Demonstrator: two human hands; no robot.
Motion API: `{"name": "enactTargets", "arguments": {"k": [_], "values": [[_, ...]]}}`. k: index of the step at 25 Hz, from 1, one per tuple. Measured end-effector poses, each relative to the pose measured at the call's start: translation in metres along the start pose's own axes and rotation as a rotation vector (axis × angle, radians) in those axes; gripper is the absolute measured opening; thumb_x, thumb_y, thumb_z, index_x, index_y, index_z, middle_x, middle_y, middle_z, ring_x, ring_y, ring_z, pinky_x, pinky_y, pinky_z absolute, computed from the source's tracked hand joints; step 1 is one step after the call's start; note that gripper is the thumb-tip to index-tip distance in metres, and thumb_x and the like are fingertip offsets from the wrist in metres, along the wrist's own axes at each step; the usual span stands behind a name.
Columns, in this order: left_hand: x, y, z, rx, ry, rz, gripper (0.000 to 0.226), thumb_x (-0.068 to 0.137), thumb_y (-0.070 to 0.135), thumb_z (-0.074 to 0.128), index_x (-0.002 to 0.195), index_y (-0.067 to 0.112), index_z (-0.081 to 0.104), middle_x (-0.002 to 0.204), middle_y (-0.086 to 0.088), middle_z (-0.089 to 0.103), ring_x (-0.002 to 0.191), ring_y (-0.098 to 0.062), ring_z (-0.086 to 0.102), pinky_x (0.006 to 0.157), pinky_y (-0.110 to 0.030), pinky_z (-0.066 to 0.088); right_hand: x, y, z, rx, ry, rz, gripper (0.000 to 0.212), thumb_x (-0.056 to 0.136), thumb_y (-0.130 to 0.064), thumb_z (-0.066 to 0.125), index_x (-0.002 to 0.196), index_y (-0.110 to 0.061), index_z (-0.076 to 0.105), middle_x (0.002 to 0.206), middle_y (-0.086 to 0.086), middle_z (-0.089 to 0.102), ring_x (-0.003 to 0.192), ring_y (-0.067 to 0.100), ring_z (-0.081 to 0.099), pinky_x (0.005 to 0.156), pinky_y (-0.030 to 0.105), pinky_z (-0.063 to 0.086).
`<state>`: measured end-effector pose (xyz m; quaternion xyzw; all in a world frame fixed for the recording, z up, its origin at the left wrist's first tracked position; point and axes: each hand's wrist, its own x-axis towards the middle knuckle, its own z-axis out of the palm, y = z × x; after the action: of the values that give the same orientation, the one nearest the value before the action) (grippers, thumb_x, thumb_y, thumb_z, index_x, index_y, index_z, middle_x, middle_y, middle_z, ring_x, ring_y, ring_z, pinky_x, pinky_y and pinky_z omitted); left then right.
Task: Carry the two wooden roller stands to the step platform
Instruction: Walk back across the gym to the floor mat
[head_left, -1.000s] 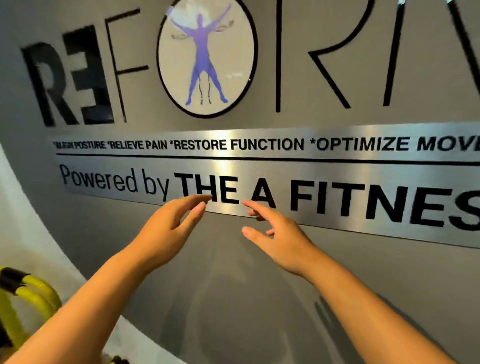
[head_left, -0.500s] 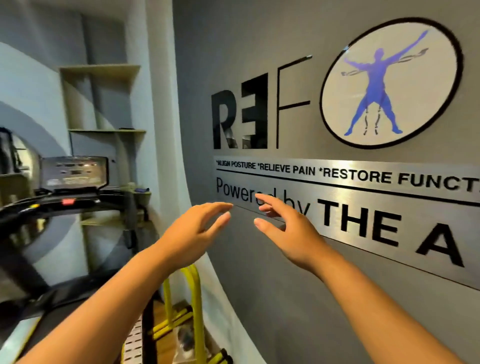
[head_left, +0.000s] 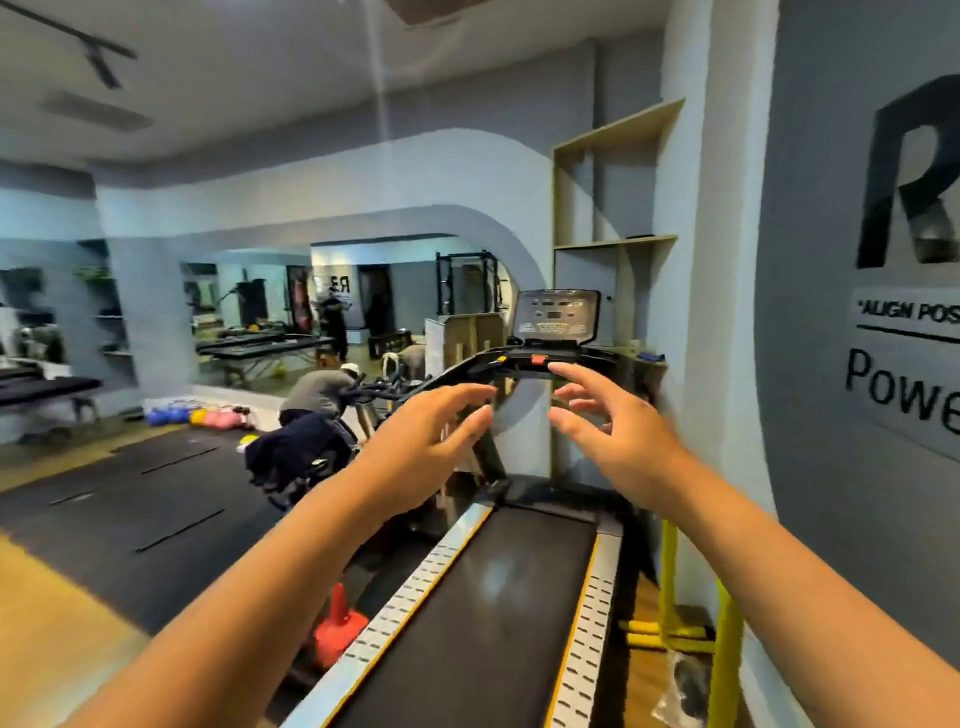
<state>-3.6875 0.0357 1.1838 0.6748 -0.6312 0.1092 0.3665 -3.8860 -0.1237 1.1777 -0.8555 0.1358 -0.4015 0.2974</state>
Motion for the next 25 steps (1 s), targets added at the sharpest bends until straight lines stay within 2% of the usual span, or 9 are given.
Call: {"name": "enactTargets", "arguments": {"k": [4,7,10,13,16,20,25], "values": [[-0.066,-0.022,-0.056,0.165,0.100,-0.214,0.042,0.106,0.043,0.048,0.142,0.025,0.060,0.139,0.008,0.065,0.128,-0.008,0.058,0.107,-0.039,0.046,0.023,-0.019,0.069,0.159,-0.192,-0.120,0.057,0.089,-0.060,0.057,0.145,-0.051,0.051,0.128,-0.020,0.063,0.123,0.000,0.057,0.101,0.038,0.050],[-0.120,-0.029,-0.099,0.279,0.155,-0.351,0.040,0.107,0.041,0.049,0.142,0.026,0.060,0.140,0.009,0.065,0.129,-0.008,0.057,0.107,-0.035,0.045,0.031,-0.048,0.123,0.275,-0.278,-0.203,0.049,0.093,-0.055,0.061,0.141,-0.055,0.051,0.125,-0.023,0.064,0.119,-0.006,0.056,0.101,0.037,0.050],[-0.177,-0.033,-0.148,0.407,0.223,-0.486,0.042,0.106,0.047,0.046,0.143,0.031,0.058,0.142,0.012,0.062,0.131,-0.004,0.053,0.108,-0.032,0.044,0.035,-0.091,0.181,0.364,-0.372,-0.294,0.043,0.095,-0.052,0.062,0.137,-0.058,0.052,0.123,-0.021,0.065,0.117,-0.003,0.059,0.101,0.038,0.051],[-0.232,-0.040,-0.194,0.471,0.292,-0.593,0.043,0.105,0.050,0.046,0.143,0.033,0.056,0.141,0.013,0.062,0.129,-0.003,0.054,0.108,-0.033,0.045,0.034,-0.136,0.239,0.439,-0.480,-0.351,0.049,0.099,-0.051,0.061,0.146,-0.050,0.050,0.129,-0.018,0.063,0.123,0.003,0.059,0.105,0.043,0.050],[-0.284,-0.052,-0.238,0.544,0.315,-0.684,0.045,0.104,0.054,0.043,0.144,0.037,0.054,0.141,0.018,0.060,0.130,0.001,0.050,0.104,-0.024,0.041,0.033,-0.183,0.295,0.473,-0.547,-0.404,0.050,0.101,-0.049,0.059,0.149,-0.050,0.047,0.133,-0.021,0.060,0.127,0.000,0.053,0.103,0.038,0.049],[-0.346,-0.079,-0.304,0.584,0.340,-0.768,0.045,0.104,0.056,0.042,0.146,0.040,0.051,0.144,0.020,0.057,0.132,0.001,0.048,0.106,-0.026,0.040,0.031,-0.250,0.375,0.510,-0.607,-0.423,0.050,0.101,-0.048,0.058,0.149,-0.050,0.045,0.134,-0.020,0.058,0.128,-0.003,0.050,0.094,0.025,0.045],[-0.404,-0.131,-0.370,0.611,0.358,-0.834,0.047,0.104,0.057,0.041,0.146,0.040,0.050,0.143,0.019,0.057,0.132,-0.001,0.049,0.106,-0.027,0.041,0.030,-0.315,0.471,0.536,-0.634,-0.435,0.051,0.101,-0.046,0.058,0.150,-0.046,0.045,0.133,-0.015,0.060,0.127,0.004,0.053,0.100,0.034,0.048]]}}
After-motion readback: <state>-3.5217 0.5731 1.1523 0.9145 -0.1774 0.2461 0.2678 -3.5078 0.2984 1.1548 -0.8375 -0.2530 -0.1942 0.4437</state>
